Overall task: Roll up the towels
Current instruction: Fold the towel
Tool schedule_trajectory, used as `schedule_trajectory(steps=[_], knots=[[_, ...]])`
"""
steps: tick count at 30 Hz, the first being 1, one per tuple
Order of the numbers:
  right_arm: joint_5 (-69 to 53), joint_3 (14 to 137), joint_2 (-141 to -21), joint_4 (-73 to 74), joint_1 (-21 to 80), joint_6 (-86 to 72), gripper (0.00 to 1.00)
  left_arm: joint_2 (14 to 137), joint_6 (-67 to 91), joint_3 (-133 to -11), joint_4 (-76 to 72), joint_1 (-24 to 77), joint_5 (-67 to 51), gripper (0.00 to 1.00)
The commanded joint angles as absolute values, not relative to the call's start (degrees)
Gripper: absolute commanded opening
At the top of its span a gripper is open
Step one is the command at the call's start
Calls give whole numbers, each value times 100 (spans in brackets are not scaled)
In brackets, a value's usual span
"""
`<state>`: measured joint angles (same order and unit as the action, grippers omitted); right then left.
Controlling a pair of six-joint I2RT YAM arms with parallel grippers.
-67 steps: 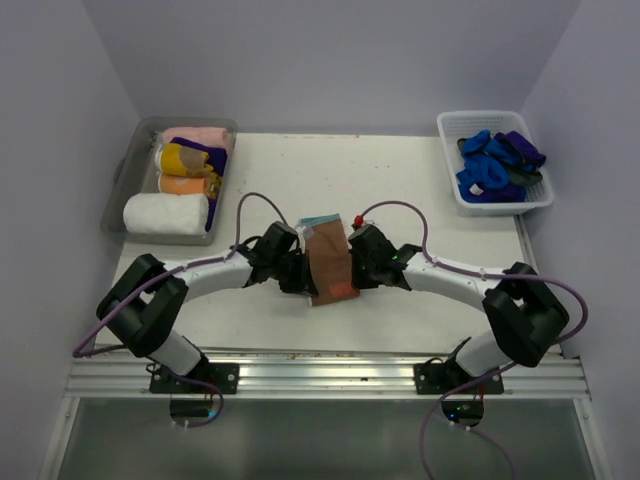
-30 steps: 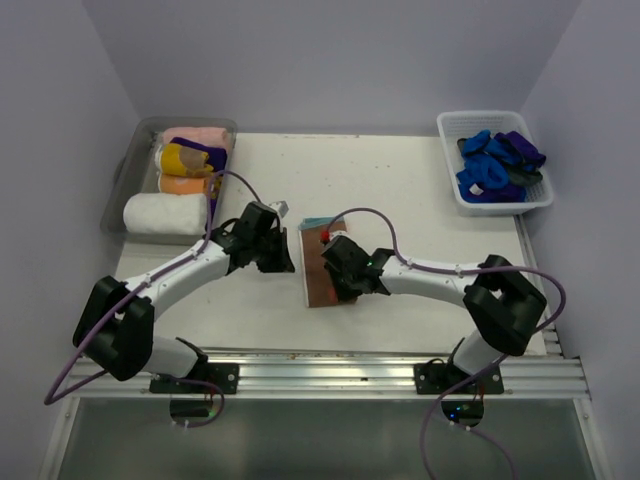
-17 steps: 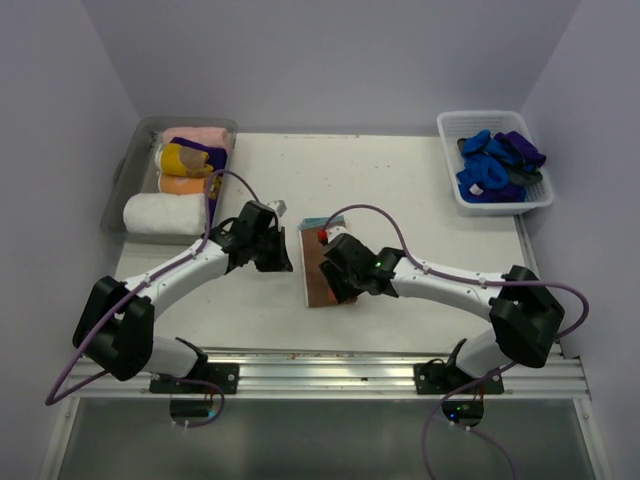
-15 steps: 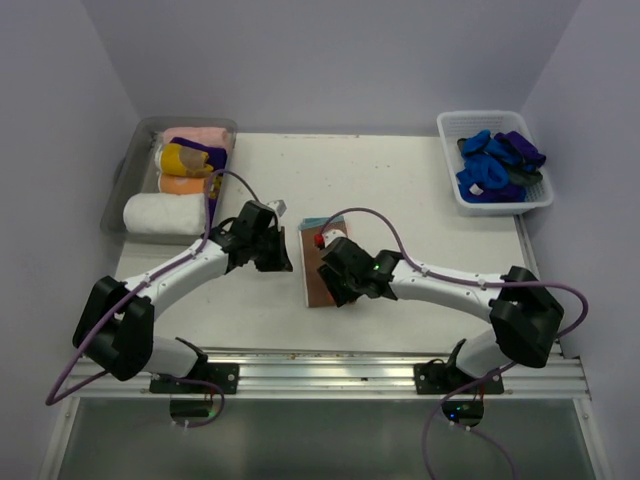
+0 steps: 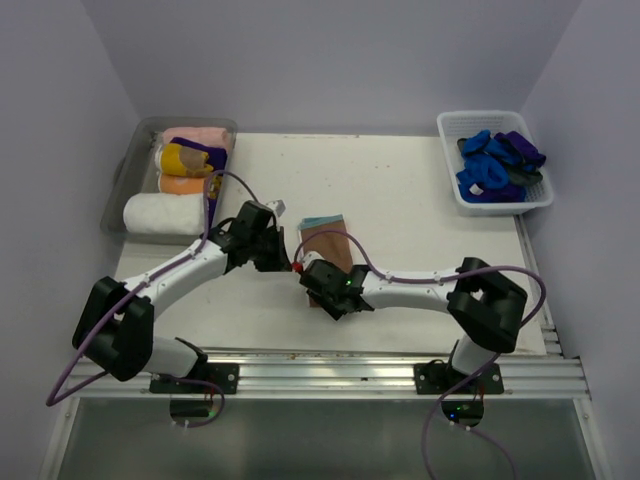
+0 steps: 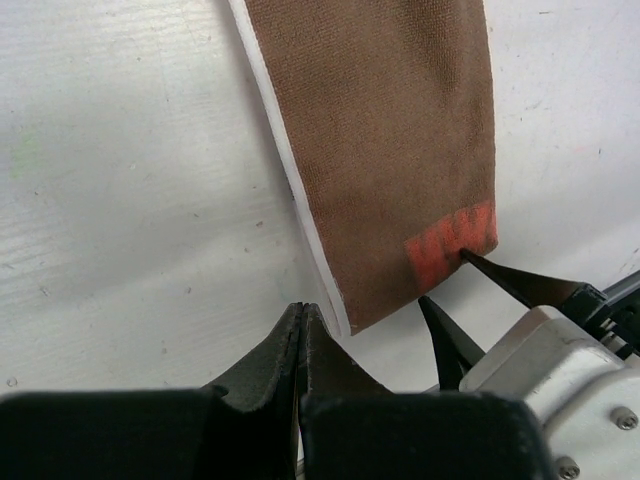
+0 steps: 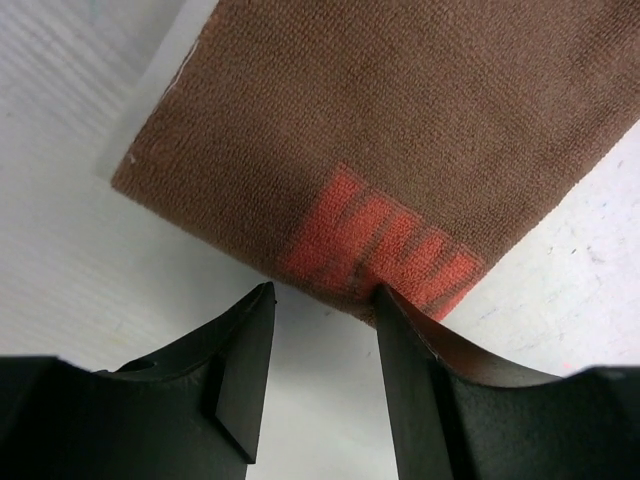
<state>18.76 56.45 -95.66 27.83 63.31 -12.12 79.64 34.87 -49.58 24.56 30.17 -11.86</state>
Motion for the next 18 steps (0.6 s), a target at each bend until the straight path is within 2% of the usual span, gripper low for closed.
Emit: schedule_trajectory(steps=[1,9,11,12,14,15,18], knots=[[2452,5617,-9677,2077,6346,-932,48,7761,3445,-4843,2268,2927,-1318,0],[2566,5467,-9589,1881,6390,-932,36,7770,3472,-4781,2162,2848,-1468,0],[2610,5414,-9580,1811,6390,-888,30,7778,3489,-4755,2118,2848,-1511,0],[2619,5397,-9597,1802,6390,-896,19,7778,3498,-4746,2083,2848,-1538,0],[2619,5388,-9633,1802,6390,-888,4,7796,3516,-4702,2039,2839,-1608,0],[2593,5370,-9615,1793,6390,-914,0,7796,3533,-4685,1996,2839,-1643,0],[2505,5265,-9414,1749,6390,-976,0,7822,3717,-4509,1541,2839,-2220,0]])
